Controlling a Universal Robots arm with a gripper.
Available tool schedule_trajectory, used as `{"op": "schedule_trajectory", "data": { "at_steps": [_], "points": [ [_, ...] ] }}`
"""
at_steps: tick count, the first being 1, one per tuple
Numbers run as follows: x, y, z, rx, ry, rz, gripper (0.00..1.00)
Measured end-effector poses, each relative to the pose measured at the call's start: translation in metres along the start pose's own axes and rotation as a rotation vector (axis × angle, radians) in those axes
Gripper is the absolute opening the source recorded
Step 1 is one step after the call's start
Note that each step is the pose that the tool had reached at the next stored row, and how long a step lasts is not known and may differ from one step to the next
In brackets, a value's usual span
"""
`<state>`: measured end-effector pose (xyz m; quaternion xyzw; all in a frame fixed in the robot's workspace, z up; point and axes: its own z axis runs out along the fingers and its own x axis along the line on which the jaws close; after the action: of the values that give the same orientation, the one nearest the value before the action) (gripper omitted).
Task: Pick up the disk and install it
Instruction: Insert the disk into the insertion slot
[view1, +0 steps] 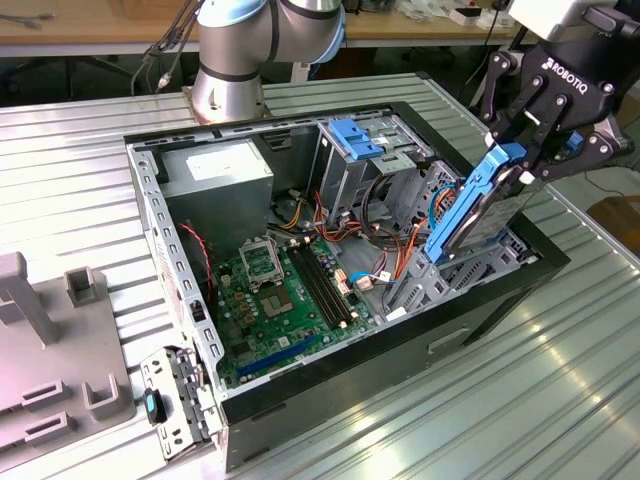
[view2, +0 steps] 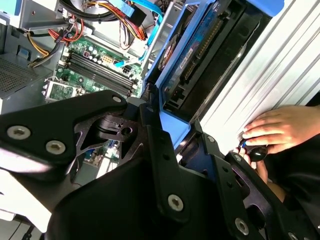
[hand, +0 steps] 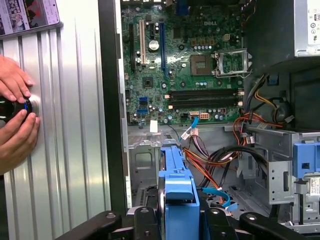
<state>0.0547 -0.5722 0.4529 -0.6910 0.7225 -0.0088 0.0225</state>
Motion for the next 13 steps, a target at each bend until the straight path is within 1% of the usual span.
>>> {"op": "schedule_trajectory", "data": {
  "at_steps": [13],
  "points": [
    [0.0000, 0.0002, 0.0024, -0.0002, -0.0004, -0.009, 0.37]
  ]
}}
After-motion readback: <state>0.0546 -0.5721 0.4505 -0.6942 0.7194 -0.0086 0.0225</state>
